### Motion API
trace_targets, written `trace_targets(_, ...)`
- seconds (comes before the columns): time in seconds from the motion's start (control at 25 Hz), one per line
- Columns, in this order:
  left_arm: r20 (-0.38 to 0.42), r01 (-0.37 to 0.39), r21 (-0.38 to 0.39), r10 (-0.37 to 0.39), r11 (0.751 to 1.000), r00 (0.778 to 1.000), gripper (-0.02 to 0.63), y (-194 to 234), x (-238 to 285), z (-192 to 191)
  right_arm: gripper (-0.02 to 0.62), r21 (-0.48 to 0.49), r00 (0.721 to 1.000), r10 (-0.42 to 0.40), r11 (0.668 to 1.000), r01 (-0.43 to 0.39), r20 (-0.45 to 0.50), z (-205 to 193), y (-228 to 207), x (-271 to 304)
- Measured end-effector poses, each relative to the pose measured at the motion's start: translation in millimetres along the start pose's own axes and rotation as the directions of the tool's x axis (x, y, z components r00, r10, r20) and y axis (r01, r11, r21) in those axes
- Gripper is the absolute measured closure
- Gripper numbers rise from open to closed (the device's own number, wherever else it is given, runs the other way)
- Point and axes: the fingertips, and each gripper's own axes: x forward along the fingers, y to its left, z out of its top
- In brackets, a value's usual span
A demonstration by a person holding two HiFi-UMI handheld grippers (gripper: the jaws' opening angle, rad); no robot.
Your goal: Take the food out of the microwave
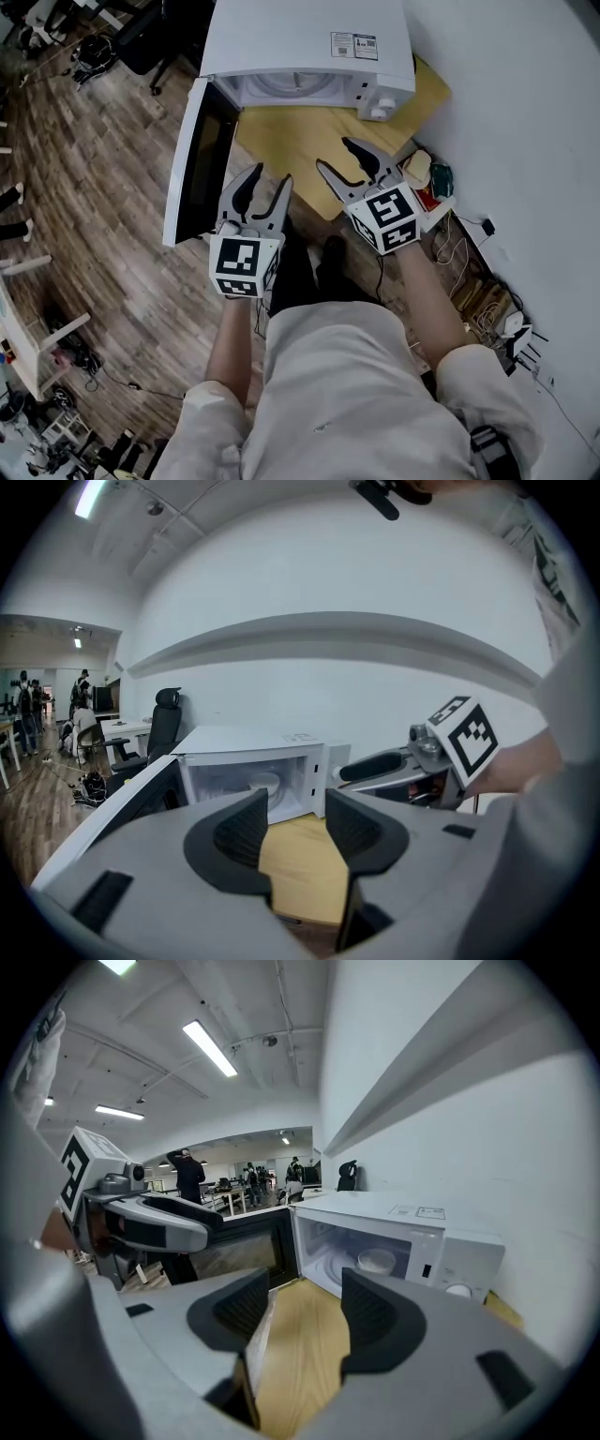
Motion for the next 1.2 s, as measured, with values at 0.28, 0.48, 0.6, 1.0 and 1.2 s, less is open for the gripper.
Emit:
trace_targets(0.28,-0.018,0.027,0.001,-0.027,1.000,0.999,0.433,39,31,-3,0.364,-0.020,0.997,-0.062,0.998,0.062,-0.039,2,-26,57)
trace_targets(0.48,-0.049,0.045,-0.019,-0.045,0.999,0.998,0.426,60,49,-9,0.365,-0.064,0.992,-0.085,0.995,0.079,-0.095,-3,-39,91)
trace_targets(0.6,-0.054,0.052,-0.019,-0.053,0.998,0.997,0.425,70,60,-12,0.364,-0.089,0.988,-0.096,0.992,0.086,-0.120,-6,-46,110)
trace_targets(1.0,-0.062,0.075,-0.032,-0.077,0.997,0.995,0.423,88,86,-28,0.365,-0.177,0.974,-0.167,0.974,0.139,-0.155,-20,-73,163)
trace_targets(1.2,-0.059,0.080,-0.047,-0.083,0.996,0.995,0.423,98,91,-33,0.365,-0.243,0.963,-0.221,0.953,0.180,-0.156,-20,-84,180)
